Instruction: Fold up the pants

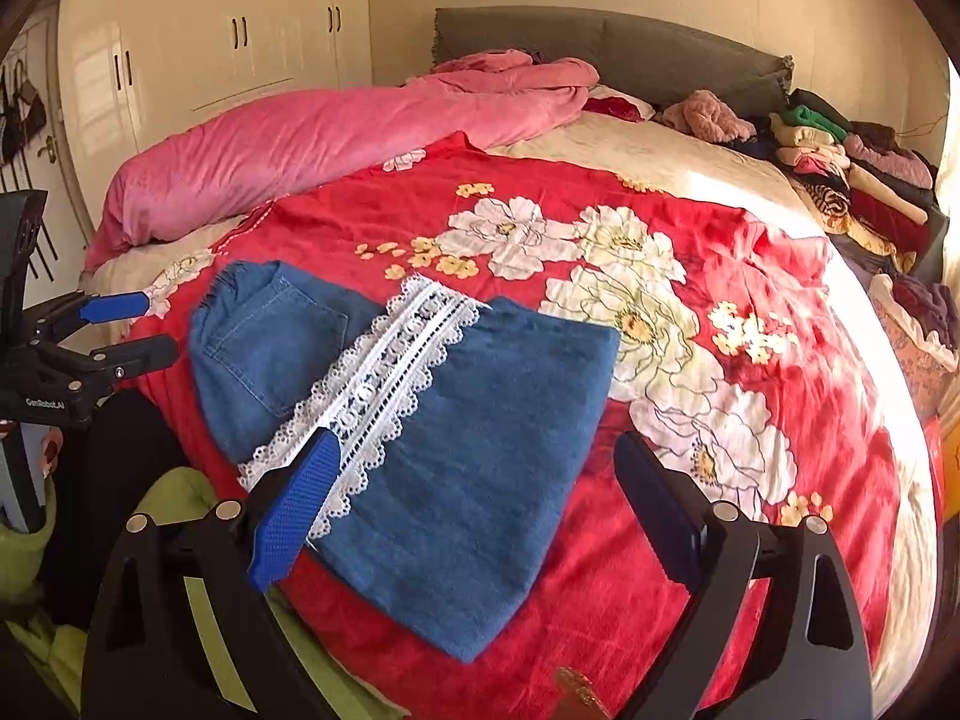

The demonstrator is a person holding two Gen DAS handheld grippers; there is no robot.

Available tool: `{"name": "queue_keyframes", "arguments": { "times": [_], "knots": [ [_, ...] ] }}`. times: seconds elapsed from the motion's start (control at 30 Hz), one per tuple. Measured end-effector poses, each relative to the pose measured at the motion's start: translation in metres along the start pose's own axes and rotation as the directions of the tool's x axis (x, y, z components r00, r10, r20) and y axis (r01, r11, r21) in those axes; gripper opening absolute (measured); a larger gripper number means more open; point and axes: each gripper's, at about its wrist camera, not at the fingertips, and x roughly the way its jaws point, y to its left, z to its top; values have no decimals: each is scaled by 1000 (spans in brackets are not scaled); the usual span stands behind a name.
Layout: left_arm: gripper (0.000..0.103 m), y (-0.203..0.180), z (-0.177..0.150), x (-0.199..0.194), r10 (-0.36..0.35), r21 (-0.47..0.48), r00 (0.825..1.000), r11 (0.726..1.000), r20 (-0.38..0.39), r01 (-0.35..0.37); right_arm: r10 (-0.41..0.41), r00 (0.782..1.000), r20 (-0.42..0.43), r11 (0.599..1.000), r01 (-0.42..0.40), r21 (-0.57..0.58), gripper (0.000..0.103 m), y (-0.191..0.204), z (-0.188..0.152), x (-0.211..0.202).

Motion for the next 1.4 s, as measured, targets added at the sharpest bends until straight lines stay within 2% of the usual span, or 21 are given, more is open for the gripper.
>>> {"name": "queue_keyframes", "arguments": {
  "times": [0.27, 0.83, 1.23, 1.4],
  "knots": [
    [93, 17, -2, 0, 12, -36, 1000, 999, 2, -12, 49, 999, 20, 999, -48, -25, 92, 17, 27, 7],
    [93, 58, -12, 18, 2, -148, 999, 989, -46, -9, 171, 985, -18, 984, -171, -57, 92, 55, 73, 57],
    [93, 84, -26, 50, -3, -233, 993, 972, -117, -24, 275, 956, -107, 952, -286, -106, 92, 95, 108, 119],
    [91, 87, -24, 62, -50, -269, 993, 963, -106, 20, 322, 930, -176, 937, -339, -80, 92, 111, 118, 154]
  ]
}}
